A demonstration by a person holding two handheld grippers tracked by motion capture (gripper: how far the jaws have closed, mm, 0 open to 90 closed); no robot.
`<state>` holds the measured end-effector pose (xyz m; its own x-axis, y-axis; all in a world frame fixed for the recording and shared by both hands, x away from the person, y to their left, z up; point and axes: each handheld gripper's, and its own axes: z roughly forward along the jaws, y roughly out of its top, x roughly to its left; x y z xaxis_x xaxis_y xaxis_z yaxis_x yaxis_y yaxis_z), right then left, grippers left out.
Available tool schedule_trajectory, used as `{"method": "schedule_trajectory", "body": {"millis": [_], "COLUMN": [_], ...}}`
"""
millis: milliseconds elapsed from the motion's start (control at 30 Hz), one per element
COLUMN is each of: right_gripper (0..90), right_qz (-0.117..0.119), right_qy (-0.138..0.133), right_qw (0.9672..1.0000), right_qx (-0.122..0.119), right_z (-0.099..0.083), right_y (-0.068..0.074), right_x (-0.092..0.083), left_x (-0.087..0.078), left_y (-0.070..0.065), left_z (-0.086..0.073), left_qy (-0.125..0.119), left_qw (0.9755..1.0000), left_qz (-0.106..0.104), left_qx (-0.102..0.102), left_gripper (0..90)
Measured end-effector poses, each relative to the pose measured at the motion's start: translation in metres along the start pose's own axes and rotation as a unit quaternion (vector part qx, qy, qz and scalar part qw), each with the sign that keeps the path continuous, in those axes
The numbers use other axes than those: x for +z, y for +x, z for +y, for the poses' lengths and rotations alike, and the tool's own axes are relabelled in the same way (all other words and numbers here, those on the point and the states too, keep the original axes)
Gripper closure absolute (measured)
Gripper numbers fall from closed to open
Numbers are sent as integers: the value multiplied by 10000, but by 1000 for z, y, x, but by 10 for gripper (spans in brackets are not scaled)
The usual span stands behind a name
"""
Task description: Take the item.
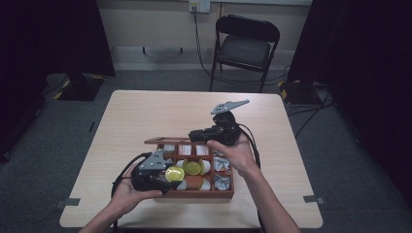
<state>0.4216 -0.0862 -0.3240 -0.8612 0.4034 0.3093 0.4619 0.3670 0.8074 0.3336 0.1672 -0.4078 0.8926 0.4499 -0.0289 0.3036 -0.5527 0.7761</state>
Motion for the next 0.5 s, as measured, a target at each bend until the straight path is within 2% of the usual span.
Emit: {"method": "schedule_trajectory", "body": {"millis": [133, 300, 500], "right_gripper": [821, 822, 821], "right_qz": [4, 4, 6], "right_qy": [-3, -4, -1], "right_qw": [10000, 10000, 10000], "right_qx": [7, 6, 12], "right_z": [0, 0, 0], "right_y": [0, 0, 0], "right_x": [0, 0, 0], "left_x": [-8, -16, -23], "left_y": [2, 7, 10], "left_z": [-5, -13, -17], "left_qy": [3, -108, -43], "left_qw": [10000, 9997, 9997], "left_qz": [49, 110, 167], "left_qx": [-36, -184, -169], "left_gripper": [389, 389, 389]}}
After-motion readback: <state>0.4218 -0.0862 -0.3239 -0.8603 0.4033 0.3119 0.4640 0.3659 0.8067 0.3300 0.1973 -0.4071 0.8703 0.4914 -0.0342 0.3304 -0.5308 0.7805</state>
